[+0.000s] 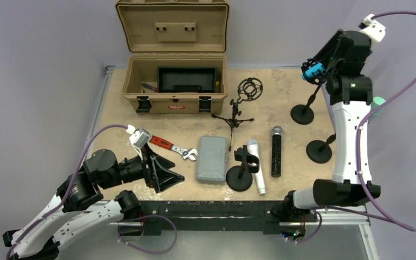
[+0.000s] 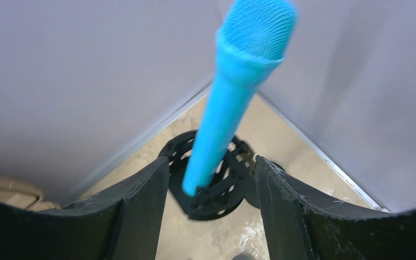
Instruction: Remove the microphone from the stand
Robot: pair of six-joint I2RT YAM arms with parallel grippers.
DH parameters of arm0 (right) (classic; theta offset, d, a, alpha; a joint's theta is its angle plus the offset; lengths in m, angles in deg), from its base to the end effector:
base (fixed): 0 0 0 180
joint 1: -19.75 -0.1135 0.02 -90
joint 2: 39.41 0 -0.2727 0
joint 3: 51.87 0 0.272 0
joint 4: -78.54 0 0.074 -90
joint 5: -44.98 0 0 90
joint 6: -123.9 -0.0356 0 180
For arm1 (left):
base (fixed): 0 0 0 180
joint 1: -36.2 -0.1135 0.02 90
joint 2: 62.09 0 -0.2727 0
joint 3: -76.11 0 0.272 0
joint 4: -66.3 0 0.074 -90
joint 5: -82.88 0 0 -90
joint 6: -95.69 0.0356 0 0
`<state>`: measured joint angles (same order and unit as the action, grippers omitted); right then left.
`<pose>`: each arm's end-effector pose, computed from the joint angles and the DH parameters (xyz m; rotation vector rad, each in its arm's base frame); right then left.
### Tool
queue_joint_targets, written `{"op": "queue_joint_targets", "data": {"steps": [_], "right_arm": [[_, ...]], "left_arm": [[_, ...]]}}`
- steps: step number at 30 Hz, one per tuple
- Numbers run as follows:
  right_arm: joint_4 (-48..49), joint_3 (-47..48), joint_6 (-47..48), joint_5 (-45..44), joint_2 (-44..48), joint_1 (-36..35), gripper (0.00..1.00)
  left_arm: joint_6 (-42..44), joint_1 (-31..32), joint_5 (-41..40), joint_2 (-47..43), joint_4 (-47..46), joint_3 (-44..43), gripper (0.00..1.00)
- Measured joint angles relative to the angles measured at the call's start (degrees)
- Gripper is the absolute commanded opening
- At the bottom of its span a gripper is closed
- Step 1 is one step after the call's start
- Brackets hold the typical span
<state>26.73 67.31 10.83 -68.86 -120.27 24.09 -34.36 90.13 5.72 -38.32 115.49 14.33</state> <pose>0.2918 -0.0366 0.5265 0.7031 1.6440 -0.1411 0.0474 -0.0785 0.3698 0.4194 1.9360 -1.3366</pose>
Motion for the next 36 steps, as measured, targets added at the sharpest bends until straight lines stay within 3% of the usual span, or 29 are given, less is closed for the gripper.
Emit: {"op": "queue_joint_targets", "data": {"steps": [4, 19, 30, 36], "right_arm": [[-0.5, 1.9, -2.5, 2.6, -2.7, 6.2, 0.59], [4.8, -0.9, -5.6, 10.0, -6.9, 10.3, 0.57], [9.7, -4.7, -5.9, 10.8, -9.4, 10.3, 0.30], [10.6, -5.7, -4.6, 9.3, -8.1, 10.2, 0.06]], "left_arm": [[0.0, 0.0, -0.2, 0.2, 1.1, 0.0, 0.90], [-1.4, 0.0, -0.3, 2.8, 0.9, 0.0, 0.90], [-1.4, 0.0, -0.2, 5.4, 0.5, 0.0, 0.90], [-1.4, 0.0, -0.2, 6.3, -0.3, 0.0, 0.90]]}}
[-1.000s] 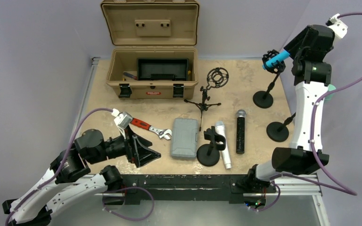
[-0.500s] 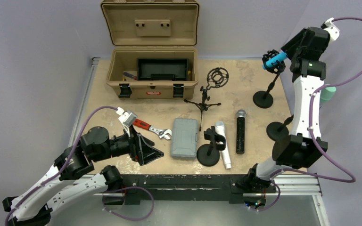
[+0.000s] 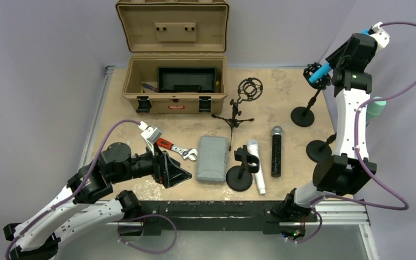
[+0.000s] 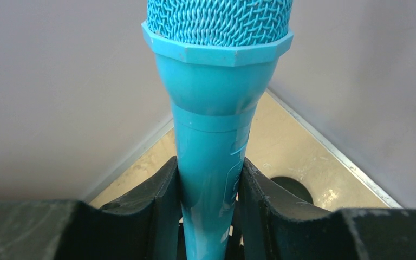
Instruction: Remove the microphone from the stand
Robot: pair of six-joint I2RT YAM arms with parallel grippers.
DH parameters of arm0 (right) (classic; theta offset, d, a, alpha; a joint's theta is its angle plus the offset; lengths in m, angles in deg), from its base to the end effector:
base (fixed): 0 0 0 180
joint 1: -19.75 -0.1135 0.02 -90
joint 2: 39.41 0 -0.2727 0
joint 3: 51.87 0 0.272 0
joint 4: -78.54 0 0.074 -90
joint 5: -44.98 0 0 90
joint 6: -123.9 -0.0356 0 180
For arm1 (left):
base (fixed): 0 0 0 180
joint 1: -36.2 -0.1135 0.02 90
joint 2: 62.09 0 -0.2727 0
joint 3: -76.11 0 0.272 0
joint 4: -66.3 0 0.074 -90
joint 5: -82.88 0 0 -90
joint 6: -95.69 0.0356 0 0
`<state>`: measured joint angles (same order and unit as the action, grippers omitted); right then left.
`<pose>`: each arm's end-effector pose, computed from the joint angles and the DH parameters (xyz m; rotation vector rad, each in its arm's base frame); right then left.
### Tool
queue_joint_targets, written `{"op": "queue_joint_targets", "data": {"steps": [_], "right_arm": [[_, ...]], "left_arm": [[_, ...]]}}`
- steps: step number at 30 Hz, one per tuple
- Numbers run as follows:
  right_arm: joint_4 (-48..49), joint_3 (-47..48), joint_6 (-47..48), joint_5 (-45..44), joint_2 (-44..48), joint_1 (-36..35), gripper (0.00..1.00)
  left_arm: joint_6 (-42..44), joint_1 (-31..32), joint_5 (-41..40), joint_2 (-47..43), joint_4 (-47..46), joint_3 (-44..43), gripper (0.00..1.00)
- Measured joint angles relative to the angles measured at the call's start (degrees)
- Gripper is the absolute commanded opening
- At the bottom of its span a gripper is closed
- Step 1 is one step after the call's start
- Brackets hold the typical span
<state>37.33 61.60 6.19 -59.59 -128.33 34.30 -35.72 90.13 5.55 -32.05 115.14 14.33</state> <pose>0.3522 -0.1007 0.4681 0.8286 1.6570 -0.0769 0.0639 -0.1009 0.3611 0.3981 2.0578 -1.2968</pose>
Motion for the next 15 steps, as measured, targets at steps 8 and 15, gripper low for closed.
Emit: {"op": "queue_joint_targets", "data": {"steps": [8, 15], "right_arm": [[2.2, 0.1, 2.9, -3.1, 5.2, 0.0, 0.00], [4.2, 4.5, 6.8, -5.8, 8.2, -1.3, 0.00]], "left_arm": [[0.0, 0.0, 0.4, 0.1, -0.9, 0.0, 0.90], [0.0, 0.0, 0.8, 0.1, -0.9, 0.0, 0.90]]}}
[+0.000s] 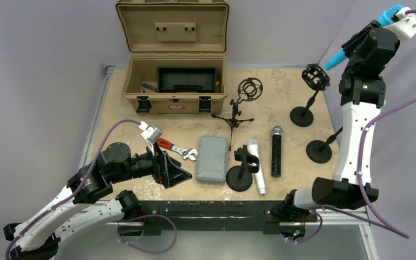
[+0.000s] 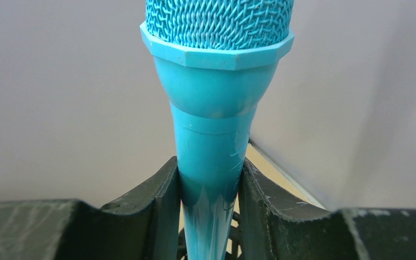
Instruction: Remove the microphone from the stand
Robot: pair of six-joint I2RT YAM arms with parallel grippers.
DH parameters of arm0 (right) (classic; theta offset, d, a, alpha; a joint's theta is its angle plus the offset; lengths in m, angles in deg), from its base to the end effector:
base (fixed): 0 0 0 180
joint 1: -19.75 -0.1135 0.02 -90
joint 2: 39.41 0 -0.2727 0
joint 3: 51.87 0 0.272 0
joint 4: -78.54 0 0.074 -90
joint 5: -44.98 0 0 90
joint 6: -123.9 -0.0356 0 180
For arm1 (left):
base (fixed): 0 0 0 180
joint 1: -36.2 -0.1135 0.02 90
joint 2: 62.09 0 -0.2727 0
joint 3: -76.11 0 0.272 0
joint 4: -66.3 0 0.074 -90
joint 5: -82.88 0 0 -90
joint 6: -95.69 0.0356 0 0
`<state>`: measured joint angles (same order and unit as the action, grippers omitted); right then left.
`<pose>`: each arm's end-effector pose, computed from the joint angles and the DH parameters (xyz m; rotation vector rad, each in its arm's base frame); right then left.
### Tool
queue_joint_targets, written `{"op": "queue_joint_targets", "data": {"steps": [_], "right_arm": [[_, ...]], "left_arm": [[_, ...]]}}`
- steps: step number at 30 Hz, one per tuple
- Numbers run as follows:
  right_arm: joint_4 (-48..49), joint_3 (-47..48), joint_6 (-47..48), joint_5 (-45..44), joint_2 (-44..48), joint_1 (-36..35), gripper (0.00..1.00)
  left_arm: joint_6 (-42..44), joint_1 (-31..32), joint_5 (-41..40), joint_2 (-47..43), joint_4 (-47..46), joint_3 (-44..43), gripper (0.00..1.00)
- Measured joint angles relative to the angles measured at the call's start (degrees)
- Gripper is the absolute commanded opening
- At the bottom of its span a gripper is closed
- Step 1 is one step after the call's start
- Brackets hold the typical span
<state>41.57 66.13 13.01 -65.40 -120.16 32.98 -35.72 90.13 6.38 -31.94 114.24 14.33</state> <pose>0.2892 -0.0807 0.5478 0.7195 1.3941 -0.1733 0.0640 -0.1019 0.3626 0.4096 2.0446 -1.3162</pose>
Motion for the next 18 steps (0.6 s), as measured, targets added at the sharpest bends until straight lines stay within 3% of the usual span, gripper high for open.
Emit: {"op": "queue_joint_targets", "data": {"steps": [7, 18], "right_arm": [[0.9, 1.4, 4.3, 2.6, 6.6, -9.0, 0.00], [-4.7, -12.9, 5.2, 27.3, 22.0, -12.4, 0.00]], "left_arm": [[0.0, 0.0, 0.3, 0.1, -0.6, 0.0, 0.90], [0.0, 0.0, 1.7, 2.7, -1.9, 0.0, 0.90]]}}
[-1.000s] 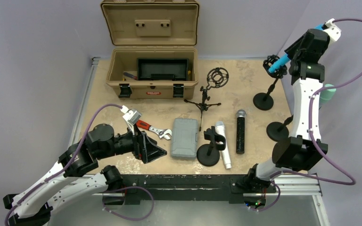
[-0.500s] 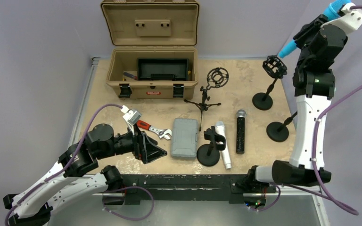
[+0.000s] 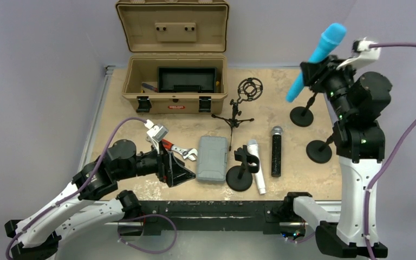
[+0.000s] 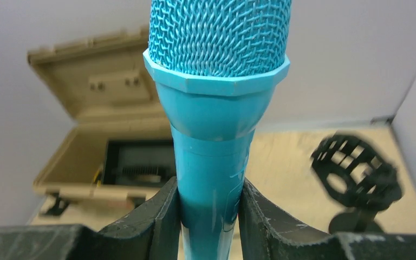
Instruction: Remove the microphone from the stand
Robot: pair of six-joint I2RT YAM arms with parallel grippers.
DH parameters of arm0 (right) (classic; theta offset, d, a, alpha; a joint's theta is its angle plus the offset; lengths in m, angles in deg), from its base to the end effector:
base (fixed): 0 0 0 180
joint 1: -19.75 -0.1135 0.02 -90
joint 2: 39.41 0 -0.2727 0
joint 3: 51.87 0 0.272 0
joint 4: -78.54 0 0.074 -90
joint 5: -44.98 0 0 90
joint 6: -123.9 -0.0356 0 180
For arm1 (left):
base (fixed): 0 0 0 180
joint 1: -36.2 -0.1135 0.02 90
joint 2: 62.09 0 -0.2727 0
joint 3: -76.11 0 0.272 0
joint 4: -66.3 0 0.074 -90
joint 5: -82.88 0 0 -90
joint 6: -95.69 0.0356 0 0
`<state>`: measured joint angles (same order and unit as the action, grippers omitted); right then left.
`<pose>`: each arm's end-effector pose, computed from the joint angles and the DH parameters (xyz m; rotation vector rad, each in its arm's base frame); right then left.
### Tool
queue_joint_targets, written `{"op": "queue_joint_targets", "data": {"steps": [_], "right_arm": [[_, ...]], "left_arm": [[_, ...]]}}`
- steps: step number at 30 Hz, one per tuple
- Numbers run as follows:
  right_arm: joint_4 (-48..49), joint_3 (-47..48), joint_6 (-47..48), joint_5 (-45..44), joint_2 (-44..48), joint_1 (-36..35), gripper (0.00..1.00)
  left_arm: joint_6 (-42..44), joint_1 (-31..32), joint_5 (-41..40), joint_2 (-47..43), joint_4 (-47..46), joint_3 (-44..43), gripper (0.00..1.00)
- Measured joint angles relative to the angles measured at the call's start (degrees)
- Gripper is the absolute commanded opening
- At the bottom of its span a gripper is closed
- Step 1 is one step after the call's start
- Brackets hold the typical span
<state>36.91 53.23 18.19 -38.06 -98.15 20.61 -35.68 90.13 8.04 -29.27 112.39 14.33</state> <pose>0.1752 0.0017 0.5525 0.1175 1.4914 0.2996 0.0704 -0.1125 0.3611 0.4344 2.0629 -1.3327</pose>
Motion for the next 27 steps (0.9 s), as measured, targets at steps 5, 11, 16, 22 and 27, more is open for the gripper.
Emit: {"op": "queue_joint_targets", "data": {"steps": [5, 11, 16, 22, 27], "right_arm": [[-9.0, -8.9, 2.5, 5.7, 1.4, -1.9, 0.00], [-18.7, -18.0, 5.1, 0.7, -1.7, -8.8, 0.00], [-20.7, -22.6, 5.0, -5.8, -6.9, -13.0, 0.00], [-17.8, -29.6, 2.9, -9.6, -13.7, -16.8, 0.01], [-15.1, -32.9, 0.7, -12.0, -19.2, -20.1, 0.03]], "left_arm": [[0.0, 0.0, 1.0, 1.9, -1.6, 0.0, 0.90], [0.0, 0.0, 2.6, 4.4, -4.1, 0.0, 0.90], [0.0, 0.0, 2.9, 4.8, -5.1, 0.0, 0.89], [0.0, 0.0, 2.4, 2.1, -4.8, 0.0, 0.89], [0.0, 0.1, 2.0, -0.2, -4.5, 0.0, 0.89]]}}
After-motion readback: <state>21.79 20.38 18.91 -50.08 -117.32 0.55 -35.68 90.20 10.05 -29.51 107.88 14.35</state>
